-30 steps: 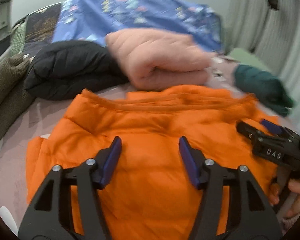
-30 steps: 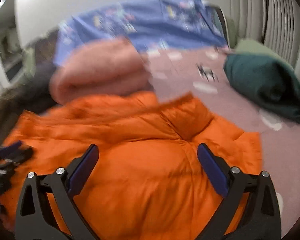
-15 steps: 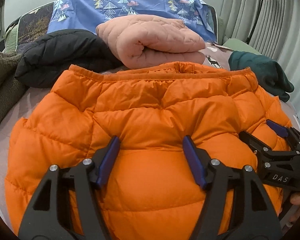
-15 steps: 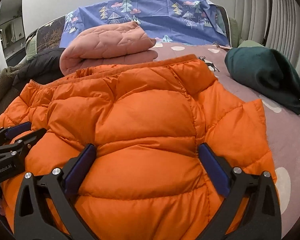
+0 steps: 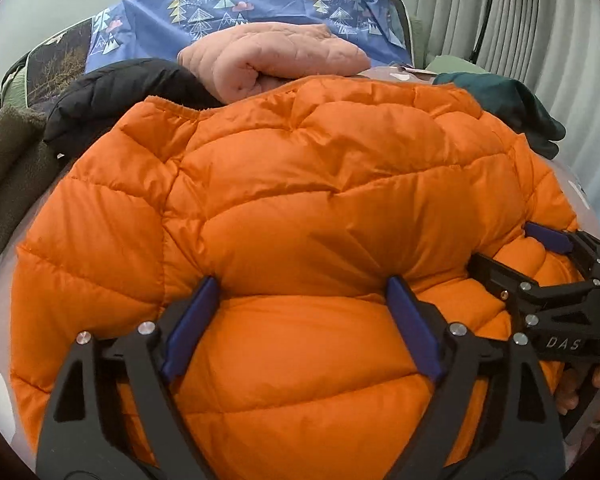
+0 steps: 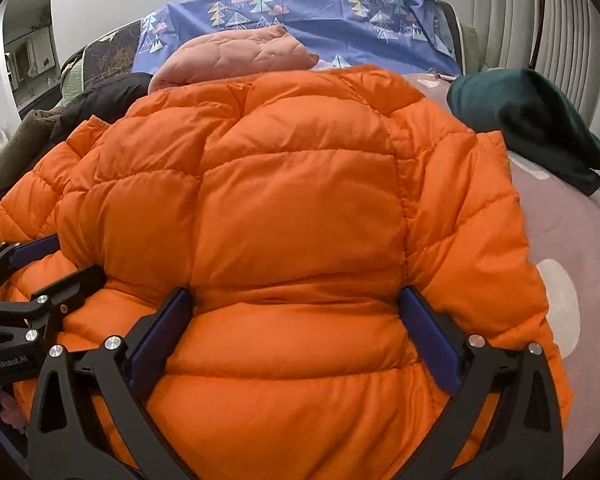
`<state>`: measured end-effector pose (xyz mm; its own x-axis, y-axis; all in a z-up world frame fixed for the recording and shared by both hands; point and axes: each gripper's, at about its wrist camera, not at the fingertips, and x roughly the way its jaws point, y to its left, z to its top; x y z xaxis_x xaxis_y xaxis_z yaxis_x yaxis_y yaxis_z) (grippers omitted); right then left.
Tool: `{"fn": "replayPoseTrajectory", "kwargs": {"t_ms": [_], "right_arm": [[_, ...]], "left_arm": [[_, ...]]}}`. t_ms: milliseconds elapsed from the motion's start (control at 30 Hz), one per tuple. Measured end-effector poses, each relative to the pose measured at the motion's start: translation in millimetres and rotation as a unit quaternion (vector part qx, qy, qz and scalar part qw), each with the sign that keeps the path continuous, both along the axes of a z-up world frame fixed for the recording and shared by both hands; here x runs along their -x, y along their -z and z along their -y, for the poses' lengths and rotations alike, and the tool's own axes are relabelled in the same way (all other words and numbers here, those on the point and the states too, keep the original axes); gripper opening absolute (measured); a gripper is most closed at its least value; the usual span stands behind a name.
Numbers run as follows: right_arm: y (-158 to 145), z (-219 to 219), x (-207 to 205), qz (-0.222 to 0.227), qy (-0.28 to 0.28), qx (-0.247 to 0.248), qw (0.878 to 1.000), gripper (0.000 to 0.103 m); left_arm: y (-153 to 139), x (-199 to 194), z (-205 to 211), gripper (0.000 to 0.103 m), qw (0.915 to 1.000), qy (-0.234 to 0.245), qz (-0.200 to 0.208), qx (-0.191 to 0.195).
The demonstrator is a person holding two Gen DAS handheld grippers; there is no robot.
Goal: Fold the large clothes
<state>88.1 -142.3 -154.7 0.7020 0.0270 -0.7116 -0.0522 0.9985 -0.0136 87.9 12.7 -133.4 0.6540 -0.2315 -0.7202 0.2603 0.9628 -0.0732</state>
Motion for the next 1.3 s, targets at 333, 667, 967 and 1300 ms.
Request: {"fn": "replayPoseTrajectory", "kwargs": {"t_ms": [333, 667, 967, 1300], "right_arm": [[-33.9, -13.6, 66.8, 0.035, -0.046, 0.009, 0.998, 0.102], [-23.1, -2.7, 64.4, -0.021, -0.044, -0.003, 0.999, 0.102], [-99.4, -23.8, 22.6, 0.067, -0.070, -0.026, 0.995, 0.087], [-101.8, -59.6, -79.1, 0.015, -0.070, -0.063, 0.995, 0.049]], "left_arm": [[-32.5, 50.3, -23.4, 0.067, 0.9977, 0.027, 0.002, 0.063], [-16.7, 61.2, -25.8, 0.074, 0.9980, 0.047, -0.006, 0.042], [-74.4, 77.6, -82.7, 0.084, 0.9938, -0.018, 0.078, 0.077], [-36.1, 65.3, -160.0, 0.083, 0.9834, -0.085, 0.006, 0.160]]}}
